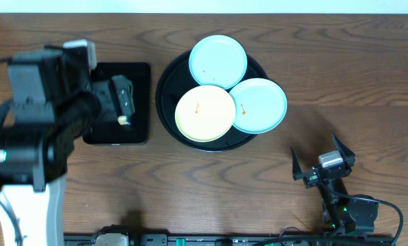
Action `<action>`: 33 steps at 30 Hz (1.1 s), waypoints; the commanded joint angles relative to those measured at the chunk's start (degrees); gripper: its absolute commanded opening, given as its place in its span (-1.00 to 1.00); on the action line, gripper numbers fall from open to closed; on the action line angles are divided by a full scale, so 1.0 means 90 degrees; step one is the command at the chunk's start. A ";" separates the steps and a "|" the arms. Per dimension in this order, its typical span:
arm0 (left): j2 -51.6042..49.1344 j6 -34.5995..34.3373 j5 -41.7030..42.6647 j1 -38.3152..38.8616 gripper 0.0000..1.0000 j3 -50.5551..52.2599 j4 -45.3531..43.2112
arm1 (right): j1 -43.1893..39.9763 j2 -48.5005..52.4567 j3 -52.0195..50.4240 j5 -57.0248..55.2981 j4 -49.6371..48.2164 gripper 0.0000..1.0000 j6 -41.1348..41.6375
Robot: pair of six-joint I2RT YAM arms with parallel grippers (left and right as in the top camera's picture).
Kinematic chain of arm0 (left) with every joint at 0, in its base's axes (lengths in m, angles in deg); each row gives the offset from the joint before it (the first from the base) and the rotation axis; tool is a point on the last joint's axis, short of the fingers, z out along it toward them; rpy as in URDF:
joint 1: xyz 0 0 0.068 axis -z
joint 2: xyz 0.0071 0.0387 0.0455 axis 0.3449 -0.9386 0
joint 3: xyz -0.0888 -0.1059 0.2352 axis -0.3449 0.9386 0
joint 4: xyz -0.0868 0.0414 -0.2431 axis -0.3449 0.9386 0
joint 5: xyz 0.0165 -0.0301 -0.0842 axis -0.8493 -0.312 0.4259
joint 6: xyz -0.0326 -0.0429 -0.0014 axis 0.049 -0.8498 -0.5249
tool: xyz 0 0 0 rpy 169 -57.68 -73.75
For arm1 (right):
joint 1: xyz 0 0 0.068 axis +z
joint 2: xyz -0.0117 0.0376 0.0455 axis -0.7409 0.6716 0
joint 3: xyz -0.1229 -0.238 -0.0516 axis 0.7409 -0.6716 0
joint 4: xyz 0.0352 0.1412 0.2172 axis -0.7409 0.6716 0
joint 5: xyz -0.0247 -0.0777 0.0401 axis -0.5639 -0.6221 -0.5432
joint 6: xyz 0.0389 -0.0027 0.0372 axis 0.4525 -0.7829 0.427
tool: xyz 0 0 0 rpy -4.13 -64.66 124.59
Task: Clean dirty plates on tray and stack at the side
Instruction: 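Move the left gripper over the black tray down to the sponge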
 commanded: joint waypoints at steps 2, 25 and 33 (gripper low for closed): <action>-0.0415 0.0119 -0.0085 -0.0022 0.45 -0.0138 0.0180 | -0.0087 -0.0022 -0.0007 0.0044 0.0024 0.98 0.0078; -0.3075 -0.0078 -0.0590 -0.0019 -0.56 0.0202 0.0687 | -0.0087 -0.0022 -0.0007 0.0044 0.0027 0.99 0.0078; -0.3951 -0.0245 -0.0590 -0.0019 -0.63 0.0202 0.0495 | -0.0087 -0.0022 -0.0007 0.0041 0.0027 0.98 0.0078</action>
